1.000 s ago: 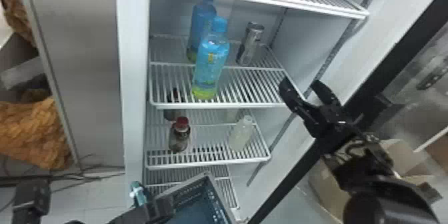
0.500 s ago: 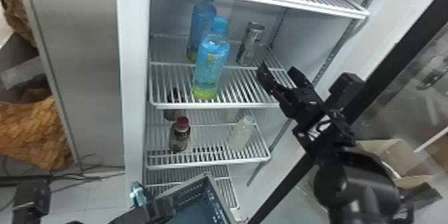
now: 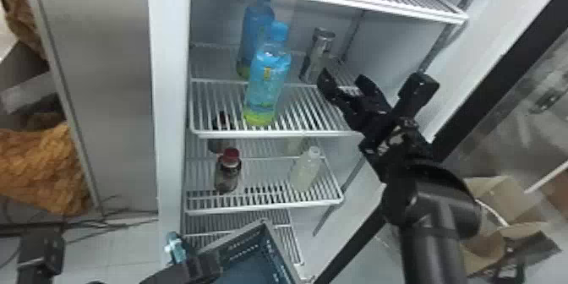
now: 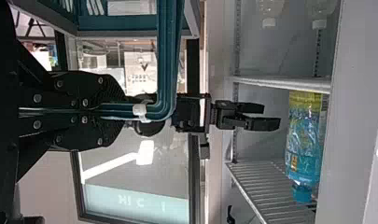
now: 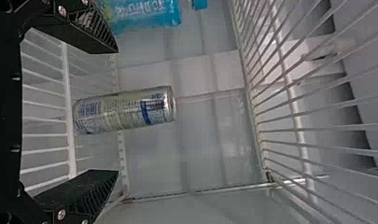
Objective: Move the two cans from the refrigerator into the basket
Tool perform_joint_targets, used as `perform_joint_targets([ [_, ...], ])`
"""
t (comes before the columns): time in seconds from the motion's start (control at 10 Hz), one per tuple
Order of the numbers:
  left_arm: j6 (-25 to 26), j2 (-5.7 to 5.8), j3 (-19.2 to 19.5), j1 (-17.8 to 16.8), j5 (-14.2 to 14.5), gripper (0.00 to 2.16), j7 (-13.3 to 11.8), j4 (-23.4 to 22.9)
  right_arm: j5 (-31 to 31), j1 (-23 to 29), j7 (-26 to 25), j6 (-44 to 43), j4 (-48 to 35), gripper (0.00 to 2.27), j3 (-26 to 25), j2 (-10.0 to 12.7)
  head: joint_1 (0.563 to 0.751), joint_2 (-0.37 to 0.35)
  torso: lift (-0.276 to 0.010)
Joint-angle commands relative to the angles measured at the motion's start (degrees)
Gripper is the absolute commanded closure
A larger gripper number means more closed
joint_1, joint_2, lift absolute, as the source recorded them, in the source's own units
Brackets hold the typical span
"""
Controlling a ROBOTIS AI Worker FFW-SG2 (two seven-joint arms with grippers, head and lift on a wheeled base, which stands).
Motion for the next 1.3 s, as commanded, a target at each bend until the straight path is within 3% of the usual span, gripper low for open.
perform_joint_targets([
  [0.0, 0.0, 0.0, -0.06, -0.13, -0.09, 1.2, 0.0, 0.14, 0.8, -3.14, -0.15, 0.0, 3.36, 0.12, 0.84, -0.38, 0.695, -0.35, -0.035],
  [0.6, -0.42, 0.09, -0.52, -0.55, 0.02, 1.2, 0.08, 0.85, 3.66, -11.71, -1.38, 0.0, 13.77, 0.12, 4.15, -1.08, 0.695, -0.35, -0.035],
  [1.2, -0.56, 0.18, -0.75, -0.83, 0.02, 1.2, 0.08, 1.27, 6.29, -16.21, -3.05, 0.0, 19.96, 0.12, 5.18, -1.26, 0.695, -0.35, -0.035],
])
